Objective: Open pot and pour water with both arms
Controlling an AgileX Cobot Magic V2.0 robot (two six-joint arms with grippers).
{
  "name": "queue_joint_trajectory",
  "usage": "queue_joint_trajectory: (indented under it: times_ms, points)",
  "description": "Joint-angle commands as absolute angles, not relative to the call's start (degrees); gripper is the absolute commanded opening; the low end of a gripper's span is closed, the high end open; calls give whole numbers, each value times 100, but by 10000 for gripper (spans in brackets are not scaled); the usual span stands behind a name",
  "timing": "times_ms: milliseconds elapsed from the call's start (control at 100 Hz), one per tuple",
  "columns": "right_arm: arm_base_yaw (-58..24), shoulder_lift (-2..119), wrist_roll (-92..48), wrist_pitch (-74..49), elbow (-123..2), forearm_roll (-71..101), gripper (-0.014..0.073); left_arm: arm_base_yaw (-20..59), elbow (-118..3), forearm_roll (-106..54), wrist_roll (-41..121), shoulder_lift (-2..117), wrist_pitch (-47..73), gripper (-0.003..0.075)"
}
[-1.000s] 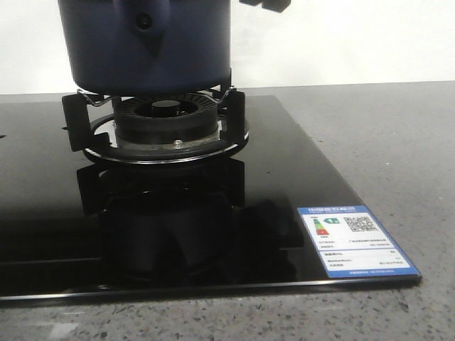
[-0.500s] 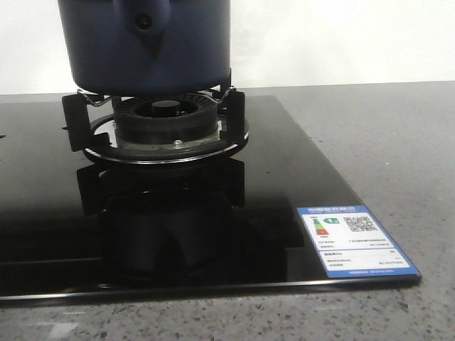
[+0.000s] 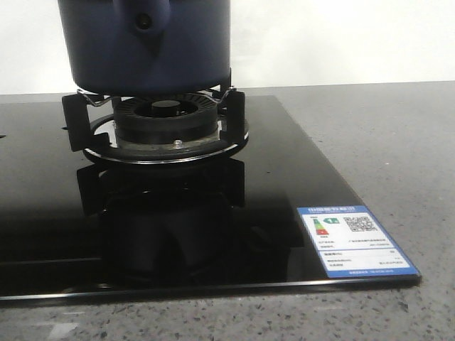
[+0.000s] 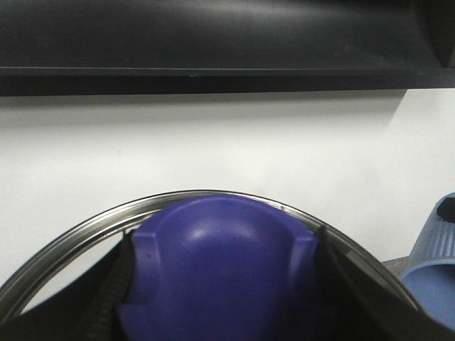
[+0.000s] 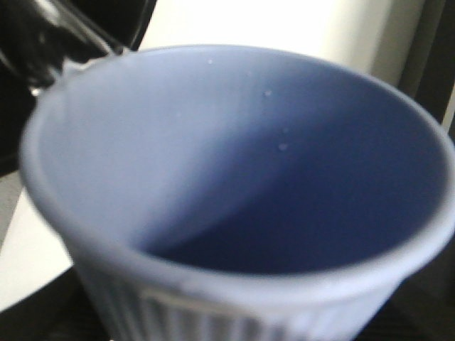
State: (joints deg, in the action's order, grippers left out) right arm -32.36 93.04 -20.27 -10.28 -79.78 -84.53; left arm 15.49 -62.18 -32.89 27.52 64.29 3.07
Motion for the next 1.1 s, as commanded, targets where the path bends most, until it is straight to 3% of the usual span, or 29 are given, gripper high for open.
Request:
queue_joint_trajectory:
  times_ms: [0,620,1090]
  points:
    - [-3243,9031,-2026,-951,-8198,-8734,366,1527,-6418,-3296,2754,6294,-210,356]
    - [-3243,9031,-1826,-1014,-8198,-8740,366,1527,-6418,-3296,2754,6294,-210,356]
    - [-3169,8780,3353,-2464,-8198,-8557,366,1527,-6418,-3296,2754,6294,-210,356]
